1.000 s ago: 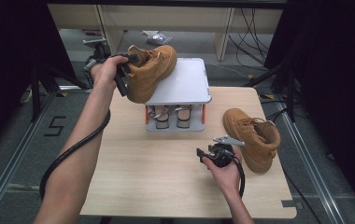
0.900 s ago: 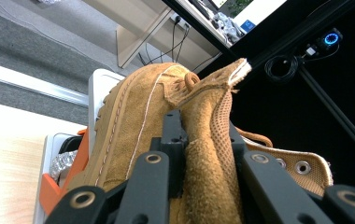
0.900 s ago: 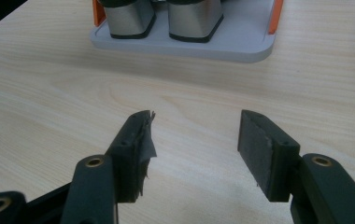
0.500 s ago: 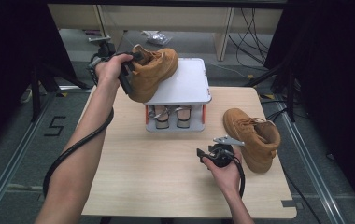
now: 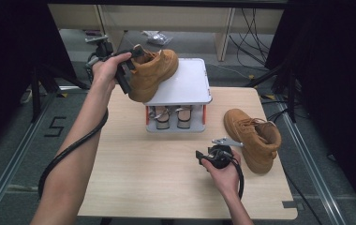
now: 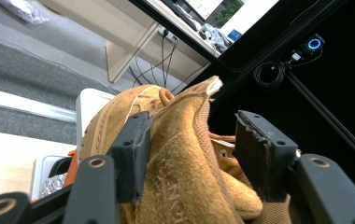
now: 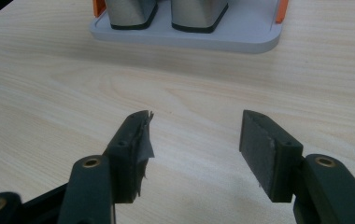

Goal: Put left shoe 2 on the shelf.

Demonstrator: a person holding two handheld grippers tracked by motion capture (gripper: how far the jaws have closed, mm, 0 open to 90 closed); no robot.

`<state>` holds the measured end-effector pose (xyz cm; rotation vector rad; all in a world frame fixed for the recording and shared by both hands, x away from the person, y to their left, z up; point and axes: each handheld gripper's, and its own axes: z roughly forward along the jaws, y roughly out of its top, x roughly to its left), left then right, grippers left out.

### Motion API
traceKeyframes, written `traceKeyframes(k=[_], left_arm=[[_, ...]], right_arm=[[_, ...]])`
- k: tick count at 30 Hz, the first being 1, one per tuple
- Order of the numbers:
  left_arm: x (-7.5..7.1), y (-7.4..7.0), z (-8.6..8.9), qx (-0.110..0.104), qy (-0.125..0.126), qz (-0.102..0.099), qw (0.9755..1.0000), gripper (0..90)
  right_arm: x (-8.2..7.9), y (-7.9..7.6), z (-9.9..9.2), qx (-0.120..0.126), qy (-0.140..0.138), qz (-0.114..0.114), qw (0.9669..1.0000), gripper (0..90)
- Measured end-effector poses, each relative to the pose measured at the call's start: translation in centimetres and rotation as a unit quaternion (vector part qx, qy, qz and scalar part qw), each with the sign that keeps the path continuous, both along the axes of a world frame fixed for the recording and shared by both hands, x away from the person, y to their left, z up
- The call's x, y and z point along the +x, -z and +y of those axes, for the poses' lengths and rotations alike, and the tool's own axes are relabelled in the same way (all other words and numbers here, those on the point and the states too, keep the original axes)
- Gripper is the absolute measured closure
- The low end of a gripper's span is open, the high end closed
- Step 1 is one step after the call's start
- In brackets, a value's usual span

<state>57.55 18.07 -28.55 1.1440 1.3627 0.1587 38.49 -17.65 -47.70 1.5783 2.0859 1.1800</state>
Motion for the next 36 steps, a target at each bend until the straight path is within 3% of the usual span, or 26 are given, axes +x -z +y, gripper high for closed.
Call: traceKeyframes(k=[4,6,9,10,11,12,16,18,19,20,21,22,24,26,28,33,36], left_arm=[[-1.0,-1.3,1.0,0.007,-0.015,-0.028,0.9995,44.3],[-1.7,-1.9,1.7,0.009,-0.022,-0.040,0.9989,45.2],[-2.8,-2.1,2.9,0.019,-0.040,-0.054,0.9976,53.8],[-3.3,-1.9,3.6,0.009,-0.040,-0.053,0.9977,58.7],[-3.6,-1.7,4.1,0.007,-0.038,-0.055,0.9978,64.1],[-4.0,-1.4,4.5,0.010,-0.037,-0.055,0.9978,68.8],[-5.2,0.9,5.7,0.048,-0.022,-0.045,0.9976,83.6],[-5.3,2.6,5.8,0.060,-0.012,-0.032,0.9976,86.6],[-5.4,3.5,5.9,0.057,-0.013,-0.029,0.9979,88.3],[-5.4,4.3,5.9,0.060,-0.013,-0.025,0.9978,88.8],[-5.4,4.9,5.8,0.064,-0.013,-0.022,0.9976,88.9],[-5.4,5.6,5.7,0.065,-0.013,-0.015,0.9977,89.0],[-5.3,6.5,5.4,0.070,-0.002,-0.013,0.9975,88.9],[-5.3,7.1,4.7,0.100,0.000,-0.014,0.9949,89.0],[-5.2,7.4,4.2,0.114,0.009,-0.017,0.9933,89.2],[-5.1,7.5,3.4,0.135,0.017,-0.020,0.9905,89.3],[-5.1,7.5,3.4,0.134,0.018,-0.018,0.9907,89.4]], right_arm=[[0.1,0.0,-0.2,-0.014,0.001,-0.009,0.9999,43.9],[0.0,-0.1,-0.1,-0.009,-0.002,-0.011,0.9999,43.9],[-0.1,-0.2,0.2,-0.004,0.001,-0.005,1.0000,45.8],[-0.1,-0.3,0.2,-0.008,-0.006,-0.007,0.9999,46.3],[0.0,-0.3,0.2,-0.002,-0.010,-0.014,0.9999,47.4],[-0.2,-0.5,0.5,0.003,-0.001,-0.002,1.0000,49.4],[-0.1,-1.5,0.8,0.010,-0.008,-0.017,0.9998,66.0],[0.3,-2.3,0.9,0.011,-0.022,-0.037,0.9990,74.4],[0.3,-3.0,1.4,0.020,-0.014,-0.033,0.9991,79.5],[0.7,-3.5,1.6,0.017,-0.025,-0.049,0.9983,83.2],[0.7,-4.2,2.2,0.029,-0.021,-0.043,0.9984,86.1],[1.1,-4.5,2.4,0.021,-0.031,-0.056,0.9977,88.8],[1.8,-5.8,3.5,0.023,-0.045,-0.063,0.9967,90.0],[2.8,-7.1,4.8,0.021,-0.054,-0.077,0.9953,90.0],[4.0,-8.5,6.5,0.028,-0.069,-0.091,0.9931,90.0],[6.8,-10.8,10.1,0.041,-0.086,-0.105,0.9899,90.0],[8.3,-11.5,11.7,0.051,-0.088,-0.108,0.9889,90.0]])
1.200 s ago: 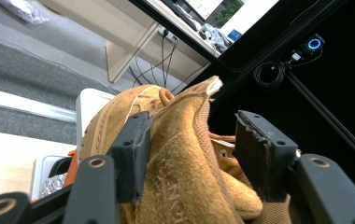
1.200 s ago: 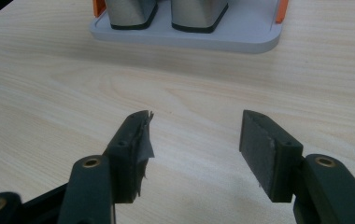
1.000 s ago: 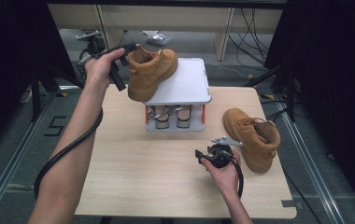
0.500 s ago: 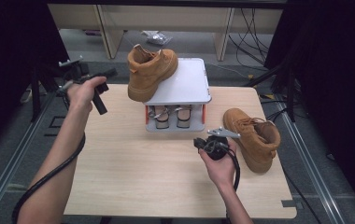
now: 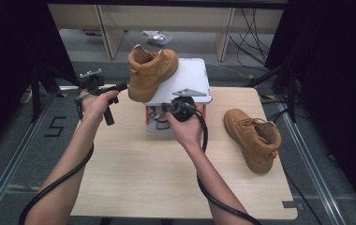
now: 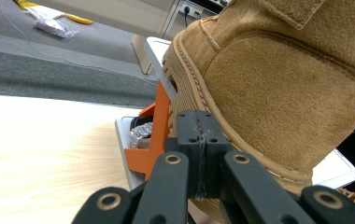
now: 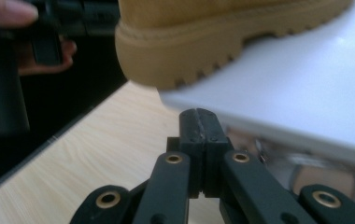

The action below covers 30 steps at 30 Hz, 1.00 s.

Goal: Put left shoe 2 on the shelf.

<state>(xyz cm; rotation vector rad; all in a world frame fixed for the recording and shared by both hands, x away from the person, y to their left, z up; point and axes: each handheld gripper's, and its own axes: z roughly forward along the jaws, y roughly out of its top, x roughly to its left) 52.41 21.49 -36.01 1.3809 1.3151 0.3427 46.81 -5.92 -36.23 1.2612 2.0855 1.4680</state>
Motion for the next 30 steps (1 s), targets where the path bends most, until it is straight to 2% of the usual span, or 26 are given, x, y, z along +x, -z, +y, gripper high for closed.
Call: traceKeyframes(k=[3,5,10,20,24,26,30], left_arm=[[0.1,0.1,0.1,-0.006,0.003,0.001,1.0000,89.4],[0.0,0.1,0.1,-0.007,0.003,0.002,1.0000,89.4],[0.0,0.3,0.2,-0.014,0.005,-0.001,0.9999,89.4],[0.0,0.2,0.1,-0.008,0.008,-0.004,0.9999,89.6],[-0.1,0.2,-0.2,-0.014,0.007,-0.001,0.9999,89.6],[-0.1,0.1,-0.3,-0.013,0.009,-0.001,0.9999,89.7],[-0.1,0.1,-1.0,-0.014,0.018,0.001,0.9997,89.7]], right_arm=[[1.4,-0.5,1.8,-0.012,0.001,-0.005,0.9999,90.0],[2.0,-0.6,2.5,-0.006,0.001,-0.001,1.0000,90.0],[2.8,-0.3,3.8,-0.019,0.005,0.007,0.9998,90.0],[3.3,-0.1,4.2,-0.016,0.002,0.009,0.9998,90.0],[3.4,-0.3,4.1,-0.023,0.007,0.011,0.9997,90.0],[3.4,-0.3,3.9,-0.016,0.007,0.014,0.9998,90.0],[3.4,-0.4,3.5,-0.022,0.020,0.013,0.9995,90.0]])
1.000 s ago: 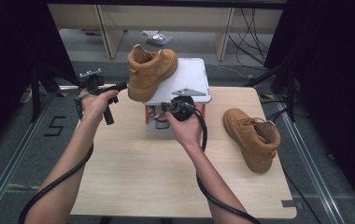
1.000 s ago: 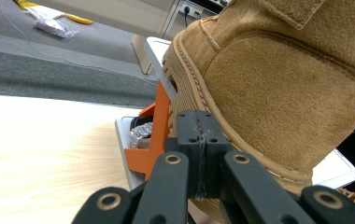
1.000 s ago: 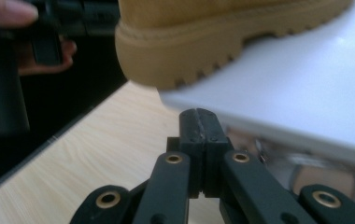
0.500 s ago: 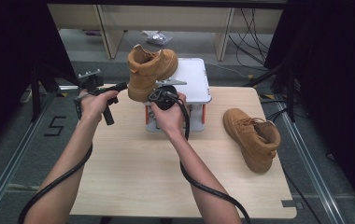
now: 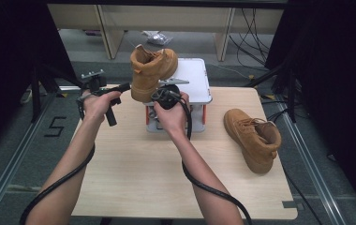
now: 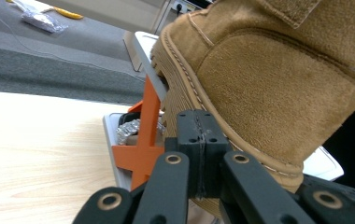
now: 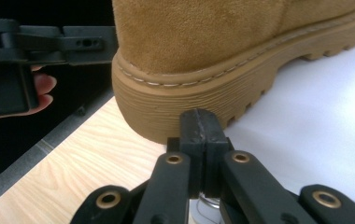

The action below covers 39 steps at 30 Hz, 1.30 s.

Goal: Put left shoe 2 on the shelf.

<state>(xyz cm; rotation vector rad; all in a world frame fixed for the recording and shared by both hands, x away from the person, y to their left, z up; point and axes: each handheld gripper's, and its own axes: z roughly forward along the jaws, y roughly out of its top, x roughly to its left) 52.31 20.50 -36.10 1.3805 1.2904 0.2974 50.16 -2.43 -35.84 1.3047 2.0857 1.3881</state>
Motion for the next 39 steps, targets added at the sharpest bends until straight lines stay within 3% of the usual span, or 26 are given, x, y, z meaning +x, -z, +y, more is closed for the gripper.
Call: traceKeyframes(k=[13,26,36,39], left_arm=[[-0.1,0.2,-2.6,0.018,0.018,-0.005,0.9997,89.7],[-0.2,0.1,-3.5,0.027,0.025,-0.007,0.9993,89.6],[-0.2,0.1,-4.0,0.028,0.029,-0.008,0.9992,89.6],[-0.2,0.2,-3.9,0.020,0.030,-0.006,0.9993,89.6]], right_arm=[[0.7,0.1,-2.4,-0.016,0.030,0.002,0.9994,90.0],[0.8,0.0,-2.9,-0.026,0.045,0.002,0.9987,90.0],[1.0,-0.1,-3.3,-0.032,0.048,0.001,0.9983,90.0],[1.0,-0.1,-3.4,-0.029,0.048,0.003,0.9984,90.0]])
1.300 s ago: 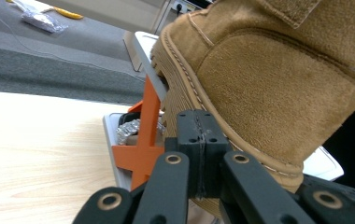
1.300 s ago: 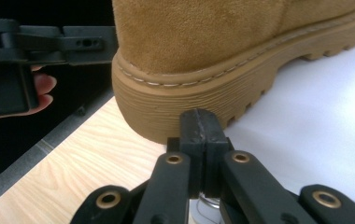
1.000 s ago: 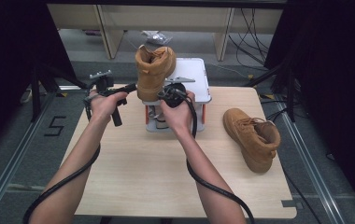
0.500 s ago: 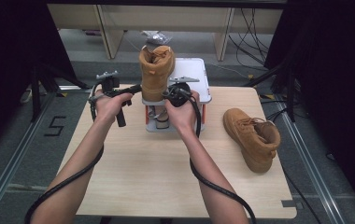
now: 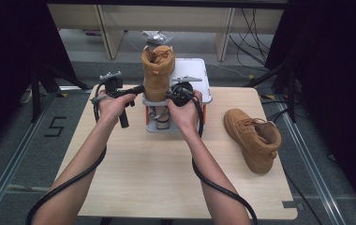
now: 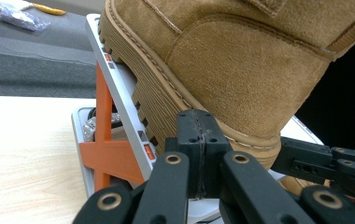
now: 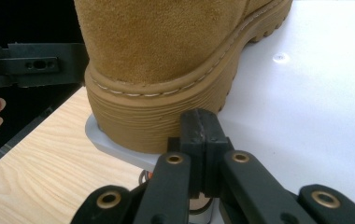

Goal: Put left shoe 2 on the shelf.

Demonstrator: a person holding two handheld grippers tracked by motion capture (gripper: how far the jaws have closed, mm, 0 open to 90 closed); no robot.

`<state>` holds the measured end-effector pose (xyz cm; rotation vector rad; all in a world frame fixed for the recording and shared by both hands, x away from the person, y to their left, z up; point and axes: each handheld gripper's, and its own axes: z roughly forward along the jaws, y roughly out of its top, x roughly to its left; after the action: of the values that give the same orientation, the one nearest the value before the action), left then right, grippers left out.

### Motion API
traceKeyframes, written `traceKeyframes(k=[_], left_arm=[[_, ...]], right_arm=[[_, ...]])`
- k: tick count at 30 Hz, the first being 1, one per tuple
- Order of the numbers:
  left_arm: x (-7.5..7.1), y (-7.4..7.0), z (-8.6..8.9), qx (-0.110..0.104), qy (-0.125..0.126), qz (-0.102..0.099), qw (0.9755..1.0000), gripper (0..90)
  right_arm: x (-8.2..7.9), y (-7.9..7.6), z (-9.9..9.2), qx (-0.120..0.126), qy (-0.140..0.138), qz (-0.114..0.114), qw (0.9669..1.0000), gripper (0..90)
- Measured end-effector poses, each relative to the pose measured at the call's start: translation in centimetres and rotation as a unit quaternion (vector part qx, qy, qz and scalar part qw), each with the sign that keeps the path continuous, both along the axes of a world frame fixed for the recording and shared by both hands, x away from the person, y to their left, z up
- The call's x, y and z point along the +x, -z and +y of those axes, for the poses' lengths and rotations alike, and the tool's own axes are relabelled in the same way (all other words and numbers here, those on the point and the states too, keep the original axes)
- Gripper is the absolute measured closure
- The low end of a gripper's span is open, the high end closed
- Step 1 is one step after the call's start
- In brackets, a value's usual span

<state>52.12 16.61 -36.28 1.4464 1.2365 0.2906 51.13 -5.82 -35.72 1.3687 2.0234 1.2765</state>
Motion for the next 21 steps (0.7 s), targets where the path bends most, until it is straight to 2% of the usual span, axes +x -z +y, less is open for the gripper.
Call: traceKeyframes(k=[3,5,8,11,13,16,21], left_arm=[[0.0,0.1,0.1,-0.004,0.002,-0.003,1.0000,89.5],[-0.2,0.1,0.3,-0.012,0.000,-0.008,0.9999,86.6],[-0.8,-0.1,0.7,0.005,-0.009,-0.030,0.9995,81.7],[-2.1,-0.2,1.5,0.014,-0.018,-0.054,0.9983,77.3],[-2.8,-0.1,2.0,0.012,-0.019,-0.061,0.9979,73.7],[-4.2,0.4,2.9,0.021,-0.025,-0.077,0.9965,66.4],[-7.0,2.4,4.8,0.017,-0.041,-0.094,0.9946,57.1]], right_arm=[[0.0,-0.1,0.1,-0.002,0.002,0.002,1.0000,90.0],[-0.1,-0.1,-0.1,-0.003,0.001,0.001,1.0000,85.2],[-0.4,-0.3,-0.5,-0.005,0.004,0.001,1.0000,81.8],[-0.8,-0.5,-1.4,-0.004,0.007,-0.006,0.9999,77.2],[-1.1,-0.6,-2.0,-0.006,0.010,-0.009,0.9999,74.0],[-1.7,-0.7,-3.0,-0.009,0.010,-0.010,0.9999,67.7],[-2.4,-0.6,-4.8,-0.014,0.016,-0.012,0.9997,57.2]])
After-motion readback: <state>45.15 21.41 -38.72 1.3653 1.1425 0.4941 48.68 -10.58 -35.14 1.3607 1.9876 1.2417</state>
